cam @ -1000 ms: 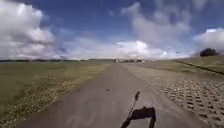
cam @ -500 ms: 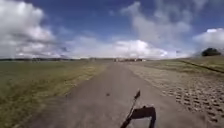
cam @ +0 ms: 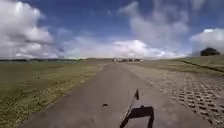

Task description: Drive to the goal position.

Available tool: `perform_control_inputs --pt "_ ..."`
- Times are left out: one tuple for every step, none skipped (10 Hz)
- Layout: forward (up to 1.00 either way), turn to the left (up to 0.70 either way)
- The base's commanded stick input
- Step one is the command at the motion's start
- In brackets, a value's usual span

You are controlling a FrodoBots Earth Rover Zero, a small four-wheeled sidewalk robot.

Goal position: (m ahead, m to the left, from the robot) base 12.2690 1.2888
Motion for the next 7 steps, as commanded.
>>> perform_control_inputs --pt "0.85 0.0" --pt "0.85 0.0" --pt "0.85 0.0" --pt "0.85 0.0" --pt "0.85 0.0" --pt "0.85 0.0" --pt "0.85 0.0"
